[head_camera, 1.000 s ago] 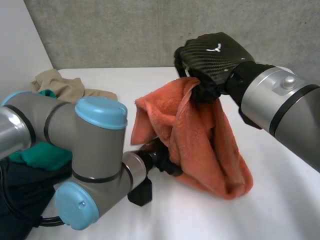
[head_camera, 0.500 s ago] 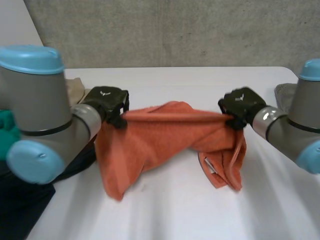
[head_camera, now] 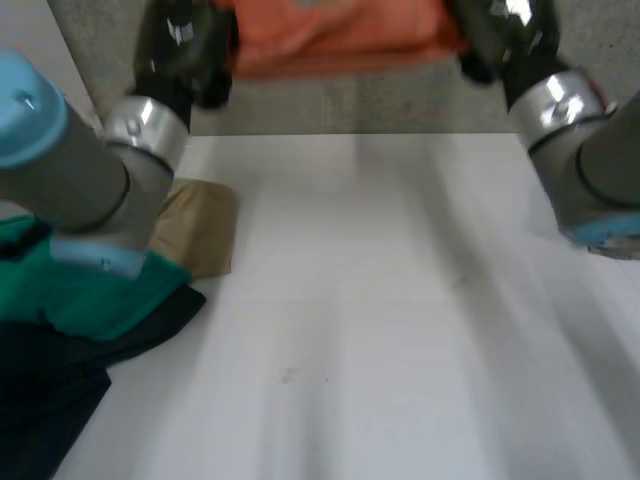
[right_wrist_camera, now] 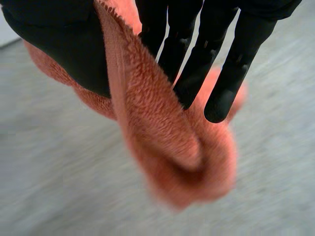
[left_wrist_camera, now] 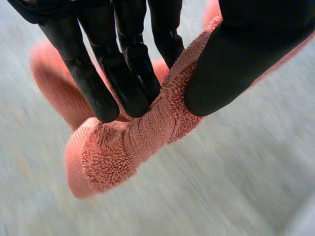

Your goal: Fold the laundry.

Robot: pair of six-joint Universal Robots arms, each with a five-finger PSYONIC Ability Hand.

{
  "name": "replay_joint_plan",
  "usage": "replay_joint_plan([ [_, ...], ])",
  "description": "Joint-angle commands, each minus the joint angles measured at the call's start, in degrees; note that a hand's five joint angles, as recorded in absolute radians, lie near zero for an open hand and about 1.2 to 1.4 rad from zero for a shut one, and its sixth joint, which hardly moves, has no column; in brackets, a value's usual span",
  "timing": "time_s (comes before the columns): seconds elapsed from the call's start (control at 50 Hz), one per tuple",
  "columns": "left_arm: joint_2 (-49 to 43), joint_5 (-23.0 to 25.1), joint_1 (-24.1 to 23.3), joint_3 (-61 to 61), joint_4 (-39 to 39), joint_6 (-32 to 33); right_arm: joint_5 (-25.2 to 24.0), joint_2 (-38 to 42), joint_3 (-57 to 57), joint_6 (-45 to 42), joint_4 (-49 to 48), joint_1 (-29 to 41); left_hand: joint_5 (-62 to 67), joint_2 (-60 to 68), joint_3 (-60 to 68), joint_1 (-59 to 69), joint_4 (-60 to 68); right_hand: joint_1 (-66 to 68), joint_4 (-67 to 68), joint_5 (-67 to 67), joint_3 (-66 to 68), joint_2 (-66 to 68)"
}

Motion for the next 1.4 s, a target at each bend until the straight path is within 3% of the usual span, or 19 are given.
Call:
replay_joint_plan([
  [0.02, -5.12, 0.34, 0.14, -11.03, 0.14, 0.29, -4.11, 2.78, 9.68, -2.56, 8.71, 0.81, 13.6, 11.56, 11.61, 13.95, 10.46, 18.48, 11.38, 12.17, 11.84, 13.27],
  [0.22, -8.39, -1.68, -0.66, -19.66, -3.99, 3.01, -2.1, 9.3, 14.26, -10.73, 21.19, 1.61, 12.12, 10.08, 10.13, 12.47, 8.98, 18.48, 11.38, 12.17, 11.84, 13.27],
  [0.24, -7.95, -2.03, -0.66, -20.27, -4.43, 3.18, -2.01, 9.65, 14.27, -11.53, 22.6, 1.61, 8.11, 6.07, 6.12, 8.46, 4.97, 18.48, 11.38, 12.17, 11.84, 13.27],
  [0.26, -6.73, -2.56, -0.74, -21.41, -5.21, 3.27, -1.92, 9.91, 14.44, -12.93, 24.87, 1.52, -6.42, -8.46, -8.41, -6.07, -9.56, 18.48, 11.38, 12.17, 11.84, 13.27],
  [0.34, -2.95, -2.74, -0.92, -23.43, -6.53, 3.36, -1.83, 9.83, 15.05, -14.26, 28.4, 1.26, -37.77, -39.81, -39.76, -37.42, -40.91, 18.48, 11.38, 12.17, 11.84, 13.27],
  [0.46, 2.94, -2.04, 1.1, -25.46, -8.64, 2.84, -1.65, 7.63, 16.81, -12.24, 28.76, 0.55, -47.44, -49.48, -49.42, -47.08, -50.57, 18.48, 11.38, 12.17, 11.84, 13.27],
  [0.56, 7.78, 0.6, 5.14, -27.74, -13.12, 1.7, -1.92, 5.7, 18.31, -8.64, 28.59, -0.06, -47.11, -49.15, -49.09, -46.76, -50.25, 18.48, 11.38, 12.17, 11.84, 13.27],
  [0.64, 10.42, 6.2, 10.31, -30.46, -18.13, -0.32, -2.27, 5.08, 18.75, -6.18, 28.59, 0.11, -37.4, -39.44, -39.39, -37.05, -40.54, 18.48, 11.38, 12.17, 11.84, 13.27],
  [0.84, 7.26, 16.07, 17.1, -32.05, -23.32, -0.68, -2.36, 5.17, 18.66, -5.56, 28.85, 0.29, -21.88, -23.91, -23.86, -21.52, -25.01, 18.48, 11.38, 12.17, 11.84, 13.27],
  [1.0, 2.69, 15.72, 16.4, -30.74, -22.89, 1.08, -2.36, 5.78, 18.75, -5.38, 28.85, 0.38, -26.41, -28.45, -28.39, -26.05, -29.55, 18.48, 11.38, 12.17, 11.84, 13.27],
  [1.1, -0.56, 13.53, 13.94, -29.25, -20.87, 2.13, -2.36, 5.78, 18.75, -5.38, 28.85, 0.47, -36.83, -38.87, -38.81, -36.47, -39.97, 18.48, 11.38, 12.17, 11.84, 13.27],
  [1.4, -8.12, 7.81, 9.45, -24.15, -16.65, 8.19, -2.18, 5.87, 18.75, -5.21, 28.85, 0.11, -23.73, -25.77, -25.72, -23.38, -26.87, 18.48, 11.38, 12.17, 11.84, 13.27],
])
